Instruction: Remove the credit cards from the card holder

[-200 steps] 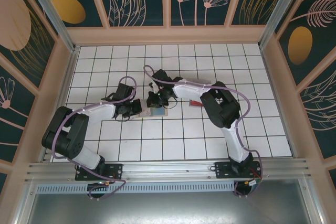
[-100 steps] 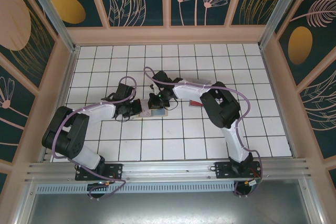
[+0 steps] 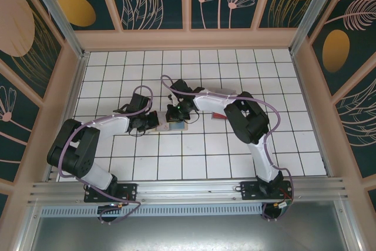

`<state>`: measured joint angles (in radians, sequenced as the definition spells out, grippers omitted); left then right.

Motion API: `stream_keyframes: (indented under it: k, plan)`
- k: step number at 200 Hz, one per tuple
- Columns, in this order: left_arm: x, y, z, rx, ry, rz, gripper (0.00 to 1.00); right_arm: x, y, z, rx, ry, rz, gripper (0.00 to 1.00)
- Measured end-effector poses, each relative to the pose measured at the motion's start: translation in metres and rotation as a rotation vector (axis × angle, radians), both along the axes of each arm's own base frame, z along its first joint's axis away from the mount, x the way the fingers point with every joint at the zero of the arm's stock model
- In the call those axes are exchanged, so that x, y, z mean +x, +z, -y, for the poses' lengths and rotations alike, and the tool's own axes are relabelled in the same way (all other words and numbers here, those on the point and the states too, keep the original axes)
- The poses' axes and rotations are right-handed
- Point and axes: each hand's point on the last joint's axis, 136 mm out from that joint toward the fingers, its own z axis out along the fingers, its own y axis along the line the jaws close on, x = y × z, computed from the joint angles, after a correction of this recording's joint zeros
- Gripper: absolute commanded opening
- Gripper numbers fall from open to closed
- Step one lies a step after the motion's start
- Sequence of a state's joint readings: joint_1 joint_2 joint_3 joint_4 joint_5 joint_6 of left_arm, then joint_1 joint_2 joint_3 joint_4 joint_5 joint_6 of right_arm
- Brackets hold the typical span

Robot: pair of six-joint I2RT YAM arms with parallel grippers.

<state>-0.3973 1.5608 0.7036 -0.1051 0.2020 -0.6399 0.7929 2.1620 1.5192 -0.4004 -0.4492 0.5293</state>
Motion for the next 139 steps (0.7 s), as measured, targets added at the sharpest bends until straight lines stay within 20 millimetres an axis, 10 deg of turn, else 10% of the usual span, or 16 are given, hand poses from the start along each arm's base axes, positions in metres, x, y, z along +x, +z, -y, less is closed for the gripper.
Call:
stream_keyframes:
  k: [139]
  plan:
    - [0.0,0.0,0.001,-0.006,-0.003,-0.001,0.02,-0.002,0.01,0.0,0.02,0.002,-0.014,0.21]
